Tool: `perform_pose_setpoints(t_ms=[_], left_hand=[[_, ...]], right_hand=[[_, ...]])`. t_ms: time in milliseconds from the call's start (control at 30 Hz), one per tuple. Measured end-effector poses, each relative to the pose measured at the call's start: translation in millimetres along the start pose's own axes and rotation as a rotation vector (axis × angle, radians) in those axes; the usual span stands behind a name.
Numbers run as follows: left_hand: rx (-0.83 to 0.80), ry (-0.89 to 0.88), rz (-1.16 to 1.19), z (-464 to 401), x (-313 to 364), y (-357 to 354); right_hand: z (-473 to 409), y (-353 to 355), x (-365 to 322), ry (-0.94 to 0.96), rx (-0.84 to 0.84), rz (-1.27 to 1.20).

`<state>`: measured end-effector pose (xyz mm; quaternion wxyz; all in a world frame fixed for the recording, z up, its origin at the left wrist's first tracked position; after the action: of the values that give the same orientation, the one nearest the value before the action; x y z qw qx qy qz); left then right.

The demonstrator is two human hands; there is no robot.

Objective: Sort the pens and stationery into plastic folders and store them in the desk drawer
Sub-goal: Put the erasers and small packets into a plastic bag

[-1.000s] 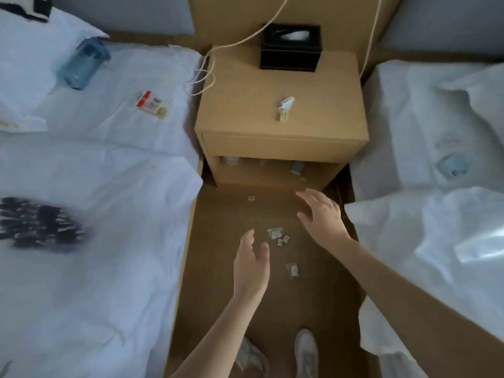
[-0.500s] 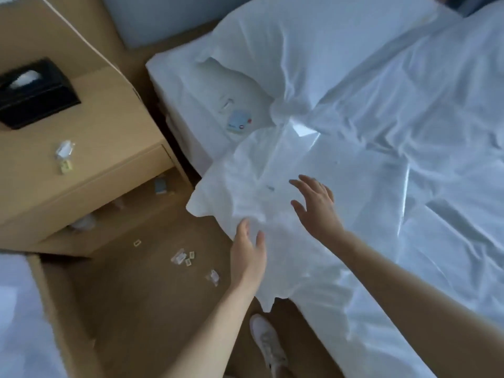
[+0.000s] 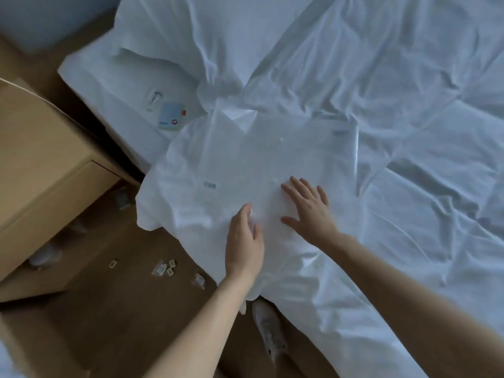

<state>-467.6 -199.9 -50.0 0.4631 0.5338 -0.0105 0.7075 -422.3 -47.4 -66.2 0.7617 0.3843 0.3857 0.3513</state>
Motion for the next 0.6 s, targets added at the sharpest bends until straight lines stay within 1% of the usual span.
perform_pose_setpoints(t_ms=[100, 200, 300, 367, 500, 600], left_hand=[[0.036, -0.099, -0.290, -11.4, 0.7, 6.8], [-0.021, -0.079, -0.491, -20.8, -1.8, 9.3], [-0.089, -0.051, -0.638, -25.0, -6.2, 9.0], [-0.115, -0.036, -0.678, -26.1, -8.7, 8.9], [-0.105, -0.018, -0.628, -28.6, -11.3, 8.3], [-0.068, -0.080, -0.645, -31.3, -8.0, 7.4]], right_hand=[[-1.6, -6.3, 4.7, 0.027, 0.013, 0.024], [-2.2, -13.9, 8.7, 0.049, 0.040, 0.079], [-1.9, -22.6, 10.7, 0.102, 0.147, 0.185], [-1.6, -25.4, 11.6, 0.128, 0.212, 0.216], [3.7, -27.1, 9.2, 0.250, 0.398, 0.244], [5.5, -22.0, 6.2, 0.308, 0.480, 0.191]])
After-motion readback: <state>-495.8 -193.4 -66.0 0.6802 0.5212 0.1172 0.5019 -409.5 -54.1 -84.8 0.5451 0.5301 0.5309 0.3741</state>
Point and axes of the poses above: each hand's wrist, its own z-axis away from the middle knuckle, its own y-axis out of the back of the hand, x = y × z, the point moved 2 cm from there along -z, towards the middle knuckle, and after that the axes turned 9 degrees about -x, right-handed, at the moved point
